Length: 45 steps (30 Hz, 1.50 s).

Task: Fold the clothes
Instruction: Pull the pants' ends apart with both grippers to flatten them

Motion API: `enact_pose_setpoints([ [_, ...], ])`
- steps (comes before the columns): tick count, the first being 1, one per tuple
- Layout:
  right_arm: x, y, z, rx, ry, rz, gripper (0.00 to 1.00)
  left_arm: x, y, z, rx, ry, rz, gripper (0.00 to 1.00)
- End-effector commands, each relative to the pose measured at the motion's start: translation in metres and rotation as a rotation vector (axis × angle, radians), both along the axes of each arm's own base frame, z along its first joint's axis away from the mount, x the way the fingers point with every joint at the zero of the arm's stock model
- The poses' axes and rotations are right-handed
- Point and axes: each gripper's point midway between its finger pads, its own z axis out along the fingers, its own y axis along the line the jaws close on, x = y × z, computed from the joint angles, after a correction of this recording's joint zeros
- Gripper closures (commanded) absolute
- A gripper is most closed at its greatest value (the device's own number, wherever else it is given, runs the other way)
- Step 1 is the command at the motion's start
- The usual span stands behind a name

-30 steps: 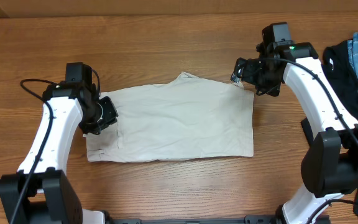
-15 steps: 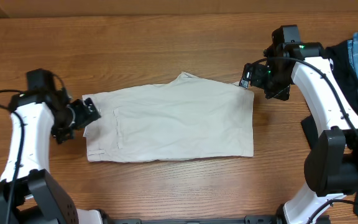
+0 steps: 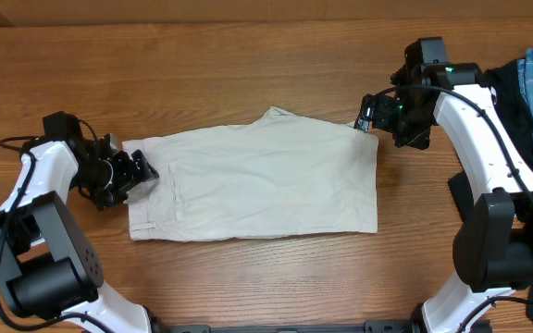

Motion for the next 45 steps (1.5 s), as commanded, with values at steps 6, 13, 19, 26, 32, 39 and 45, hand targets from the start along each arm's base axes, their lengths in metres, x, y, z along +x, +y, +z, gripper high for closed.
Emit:
enact_pose_setpoints([
  [6, 0.004, 0.001, 0.007, 0.006, -0.018, 0.008, 0.00, 0.007, 0.022, -0.011, 0.018, -0.064, -0.052, 0.09],
  [13, 0.005, 0.001, 0.007, 0.007, -0.024, 0.007, 0.00, 0.007, 0.043, -0.011, -0.001, -0.115, -0.020, 0.10],
  [19, 0.010, 0.004, 0.009, 0.023, -0.043, 0.010, 0.00, 0.011, 0.023, -0.014, -0.106, -0.160, -0.071, 0.09],
  [26, 0.009, 0.003, 0.009, 0.023, -0.038, 0.011, 0.00, 0.005, 0.006, -0.040, -0.202, -0.109, -0.099, 0.10],
  [32, 0.009, 0.003, 0.009, 0.023, -0.039, 0.010, 0.00, -0.005, 0.001, -0.061, -0.242, -0.044, -0.093, 0.14],
  [39, 0.010, 0.004, 0.009, 0.023, -0.042, 0.010, 0.00, -0.011, -0.006, -0.071, -0.262, -0.011, -0.114, 0.51],
  [45, 0.008, 0.003, 0.009, 0.023, -0.037, 0.010, 0.00, -0.008, -0.007, -0.070, -0.257, -0.018, -0.119, 0.96],
])
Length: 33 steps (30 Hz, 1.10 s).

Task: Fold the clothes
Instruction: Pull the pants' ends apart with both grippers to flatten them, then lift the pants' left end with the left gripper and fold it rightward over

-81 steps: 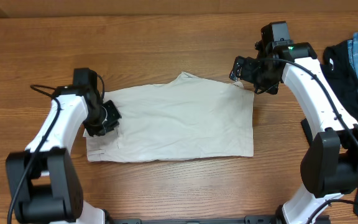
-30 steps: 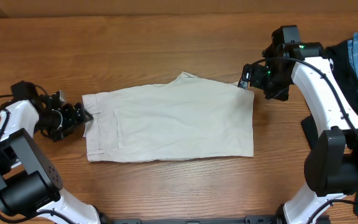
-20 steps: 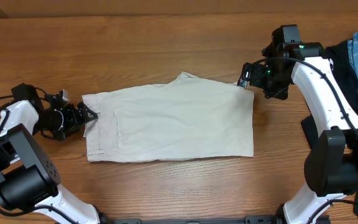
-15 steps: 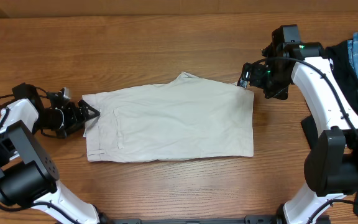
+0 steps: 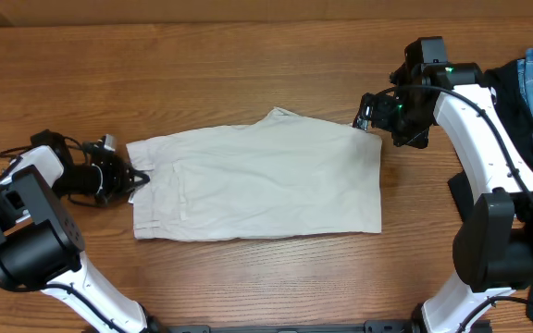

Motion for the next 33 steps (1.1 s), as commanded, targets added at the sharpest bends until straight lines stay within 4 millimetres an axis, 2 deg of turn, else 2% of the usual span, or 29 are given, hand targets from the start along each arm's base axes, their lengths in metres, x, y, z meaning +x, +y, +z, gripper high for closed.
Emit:
enact_pose_setpoints([
  [1, 0.006, 0.000, 0.007, 0.005, -0.028, 0.006, 0.00, -0.026, -0.004, -0.037, 0.061, 0.136, -0.052, 0.96],
  [4, 0.006, 0.000, 0.007, 0.005, -0.025, 0.006, 0.00, -0.017, 0.001, -0.030, 0.071, 0.130, -0.034, 0.96],
  [8, 0.002, 0.000, 0.004, 0.004, -0.008, 0.006, 0.00, 0.002, 0.012, -0.011, 0.090, 0.126, -0.001, 0.96],
  [12, -0.003, 0.000, -0.002, 0.003, 0.012, 0.006, 0.00, 0.015, 0.036, 0.007, 0.186, 0.179, 0.047, 0.96],
  [15, -0.008, 0.001, -0.006, 0.005, 0.031, 0.008, 0.00, 0.030, 0.047, 0.034, 0.213, 0.166, 0.059, 0.96],
  [17, -0.012, 0.006, -0.006, 0.017, 0.046, 0.018, 0.00, 0.037, 0.061, 0.056, 0.271, 0.190, 0.094, 0.96],
  [18, -0.015, 0.012, -0.006, 0.033, 0.053, 0.028, 0.00, 0.042, 0.065, 0.073, 0.286, 0.180, 0.095, 0.96],
  [22, -0.019, 0.030, -0.004, 0.086, 0.061, 0.062, 0.01, 0.050, 0.069, 0.108, 0.300, 0.158, 0.097, 0.96],
  [29, -0.026, 0.067, 0.000, 0.139, 0.056, 0.146, 0.30, 0.058, 0.052, 0.155, 0.315, 0.121, 0.057, 0.96],
  [30, -0.027, 0.074, -0.002, 0.140, 0.052, 0.166, 0.46, 0.062, 0.043, 0.171, 0.325, 0.097, 0.036, 0.96],
  [31, -0.027, 0.077, -0.003, 0.140, 0.049, 0.174, 0.56, 0.064, 0.037, 0.180, 0.331, 0.080, 0.023, 0.96],
  [33, -0.029, 0.084, -0.009, 0.142, 0.048, 0.182, 0.68, 0.068, 0.022, 0.198, 0.342, 0.047, -0.010, 0.96],
])
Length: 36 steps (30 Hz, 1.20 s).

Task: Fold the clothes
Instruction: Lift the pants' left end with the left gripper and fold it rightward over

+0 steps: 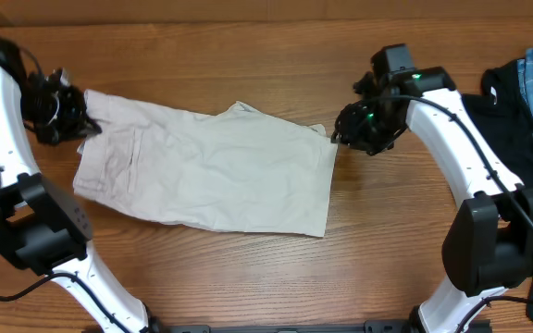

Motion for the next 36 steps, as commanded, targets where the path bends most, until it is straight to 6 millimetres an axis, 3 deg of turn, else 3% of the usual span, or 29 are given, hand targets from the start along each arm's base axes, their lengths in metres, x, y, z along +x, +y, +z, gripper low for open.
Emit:
enact_pose_setpoints([
  [1, -0.007, 0.015, -0.011, 0.017, 0.010, 0.027, 0.72, 0.018, -0.032, 0.045, 0.028, -0.100, -0.077, 0.96],
  [5, -0.017, 0.021, -0.030, 0.021, 0.039, 0.010, 0.90, 0.027, -0.067, 0.073, 0.042, -0.163, -0.141, 0.96],
  [7, -0.022, 0.025, -0.040, 0.041, 0.050, 0.016, 0.94, 0.032, -0.090, 0.085, 0.049, -0.203, -0.188, 0.96],
  [19, -0.027, 0.030, -0.060, 0.087, 0.042, 0.024, 0.94, 0.021, -0.212, 0.093, 0.006, -0.200, -0.377, 0.96],
  [25, -0.026, 0.029, -0.064, 0.089, 0.035, 0.020, 0.94, 0.012, -0.264, 0.095, -0.020, -0.198, -0.412, 0.96],
  [30, -0.027, 0.029, -0.064, 0.086, 0.038, 0.020, 0.94, 0.002, -0.293, 0.094, -0.002, -0.203, -0.465, 0.93],
  [36, -0.027, 0.021, -0.068, 0.039, 0.037, 0.007, 0.94, -0.002, -0.310, 0.084, 0.036, -0.176, -0.430, 0.91],
])
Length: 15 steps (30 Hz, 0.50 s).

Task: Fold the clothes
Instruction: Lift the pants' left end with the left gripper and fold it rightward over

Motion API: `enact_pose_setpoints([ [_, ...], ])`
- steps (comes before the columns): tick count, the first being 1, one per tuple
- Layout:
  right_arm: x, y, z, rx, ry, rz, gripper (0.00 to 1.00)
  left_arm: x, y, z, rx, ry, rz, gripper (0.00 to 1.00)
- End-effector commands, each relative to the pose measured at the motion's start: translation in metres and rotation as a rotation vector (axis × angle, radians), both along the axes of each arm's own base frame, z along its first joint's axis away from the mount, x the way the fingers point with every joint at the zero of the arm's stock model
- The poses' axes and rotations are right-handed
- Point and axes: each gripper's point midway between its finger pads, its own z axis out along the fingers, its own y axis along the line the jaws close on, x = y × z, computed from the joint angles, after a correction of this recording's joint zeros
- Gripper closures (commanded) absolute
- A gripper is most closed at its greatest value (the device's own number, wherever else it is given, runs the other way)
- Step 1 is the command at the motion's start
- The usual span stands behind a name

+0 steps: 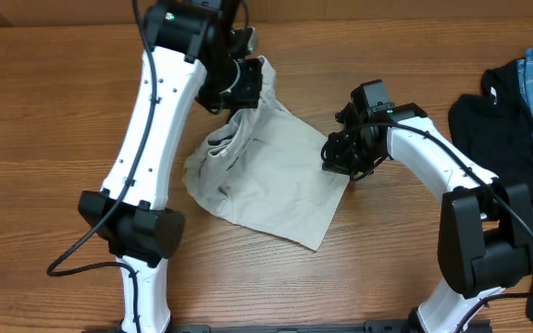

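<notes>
Beige shorts lie crumpled on the wooden table, lifted and bunched at their upper left. My left gripper is raised high over the table's middle and is shut on the waistband end of the shorts, holding it up. At the shorts' right edge my right gripper sits low and is shut on the hem corner. The lower right corner of the shorts lies flat near the table's middle.
A black garment and blue jeans lie piled at the table's right edge, behind the right arm. Bare wooden tabletop stretches to the left of the shorts.
My left gripper has moved from the far left to above the table's middle with the waistband end, folding the shorts rightward. The right gripper has shifted slightly left and down with its corner.
The shorts lay flat, left gripper at the waistband end, right gripper at the upper right hem corner. Then the left gripper closed on the waistband. Then both grippers held the shorts shifted left and tilted. Now the left end is lifted over toward the right.
</notes>
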Motion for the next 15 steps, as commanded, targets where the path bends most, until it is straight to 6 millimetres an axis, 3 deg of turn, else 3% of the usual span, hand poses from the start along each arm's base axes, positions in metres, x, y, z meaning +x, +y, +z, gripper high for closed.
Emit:
enact_pose_setpoints([
  [1, -0.002, -0.008, -0.004, -0.039, 0.010, -0.014, 0.94, -0.002, -0.011, -0.001, -0.002, 0.012, 0.051, 0.91],
  [6, -0.001, -0.027, -0.009, -0.115, 0.026, -0.066, 0.94, -0.009, -0.018, -0.004, -0.005, 0.038, 0.048, 0.92],
  [12, 0.005, -0.056, -0.010, -0.119, 0.044, -0.146, 0.94, -0.023, -0.044, -0.004, -0.021, 0.042, -0.017, 0.92],
  [15, 0.005, -0.072, -0.010, -0.122, 0.064, -0.190, 0.93, -0.030, -0.056, -0.005, -0.016, 0.039, -0.049, 0.86],
])
